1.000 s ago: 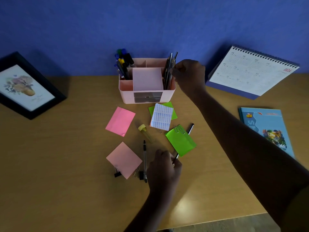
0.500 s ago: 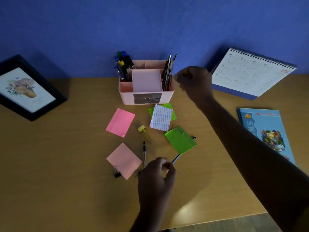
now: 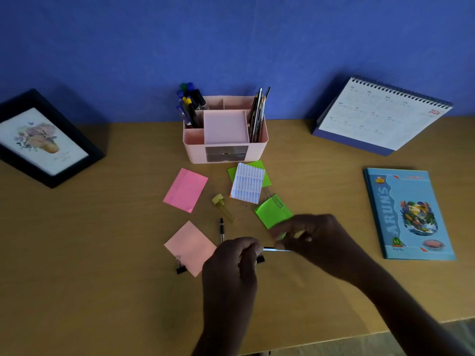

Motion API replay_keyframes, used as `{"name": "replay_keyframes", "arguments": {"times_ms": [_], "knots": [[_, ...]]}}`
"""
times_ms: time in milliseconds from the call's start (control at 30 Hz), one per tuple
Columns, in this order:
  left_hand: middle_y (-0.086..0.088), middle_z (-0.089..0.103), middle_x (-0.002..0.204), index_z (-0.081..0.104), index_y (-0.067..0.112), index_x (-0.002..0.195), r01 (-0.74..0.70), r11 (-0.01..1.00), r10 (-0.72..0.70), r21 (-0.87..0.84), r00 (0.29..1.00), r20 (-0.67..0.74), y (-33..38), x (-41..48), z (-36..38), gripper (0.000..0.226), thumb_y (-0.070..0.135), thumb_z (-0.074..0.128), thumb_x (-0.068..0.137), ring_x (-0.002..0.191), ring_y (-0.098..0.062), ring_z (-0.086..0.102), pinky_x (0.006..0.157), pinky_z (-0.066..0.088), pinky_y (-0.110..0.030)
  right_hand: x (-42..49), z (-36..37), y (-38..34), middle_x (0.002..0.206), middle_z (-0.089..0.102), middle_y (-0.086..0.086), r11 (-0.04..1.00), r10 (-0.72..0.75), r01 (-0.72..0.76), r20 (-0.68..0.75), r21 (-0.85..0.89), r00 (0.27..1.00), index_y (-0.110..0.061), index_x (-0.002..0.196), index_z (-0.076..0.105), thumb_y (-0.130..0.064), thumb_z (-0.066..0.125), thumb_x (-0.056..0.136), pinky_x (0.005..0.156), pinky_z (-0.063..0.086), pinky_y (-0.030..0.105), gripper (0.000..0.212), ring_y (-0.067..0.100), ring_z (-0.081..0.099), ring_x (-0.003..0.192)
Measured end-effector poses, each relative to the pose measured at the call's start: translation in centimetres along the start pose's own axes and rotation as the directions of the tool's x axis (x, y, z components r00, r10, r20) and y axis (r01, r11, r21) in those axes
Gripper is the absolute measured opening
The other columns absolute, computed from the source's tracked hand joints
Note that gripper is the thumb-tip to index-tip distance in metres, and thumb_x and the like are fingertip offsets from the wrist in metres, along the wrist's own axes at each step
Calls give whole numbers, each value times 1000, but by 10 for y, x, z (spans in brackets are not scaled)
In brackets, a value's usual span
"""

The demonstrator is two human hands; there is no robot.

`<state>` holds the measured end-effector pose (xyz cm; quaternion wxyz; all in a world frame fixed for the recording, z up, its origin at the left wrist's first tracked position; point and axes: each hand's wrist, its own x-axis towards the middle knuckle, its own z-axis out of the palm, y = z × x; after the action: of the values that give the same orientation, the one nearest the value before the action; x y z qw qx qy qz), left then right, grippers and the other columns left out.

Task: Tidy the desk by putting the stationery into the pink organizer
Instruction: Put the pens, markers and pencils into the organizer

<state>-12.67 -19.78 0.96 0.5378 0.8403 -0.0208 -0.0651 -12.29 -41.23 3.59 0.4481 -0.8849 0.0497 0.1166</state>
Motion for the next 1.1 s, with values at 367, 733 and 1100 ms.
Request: {"name": "replay_keyframes", "arguments": {"times_ms": [367,733,1100], "knots": [[9,82,95,80,23,117,-54,958,27,-283,995,-97,42,39,-4,17,22,75,101,87,-14,80,78,65,-41,25,-12,-32,88,81,5,946,-61,121,-202,302,977,-11,96,83,-5,86,85,73,60,27,13,10,71,75],[3,79,79,80,21,90,115,915,-127,-386,992,-3,38,35,1,12,11,77,97,73,-15,76,64,64,-37,163,-80,-74,86,80,10,902,-94,367,-729,225,678,-4,103,78,-18,81,92,79,67,51,18,26,80,80],[6,77,77,77,25,85,201,940,-208,-274,978,1,1,22,0,14,18,77,98,69,-13,75,67,63,-37,224,-41,-23,74,76,-5,998,-29,62,-688,23,725,-18,84,78,-26,81,85,65,62,46,9,17,74,68]]}}
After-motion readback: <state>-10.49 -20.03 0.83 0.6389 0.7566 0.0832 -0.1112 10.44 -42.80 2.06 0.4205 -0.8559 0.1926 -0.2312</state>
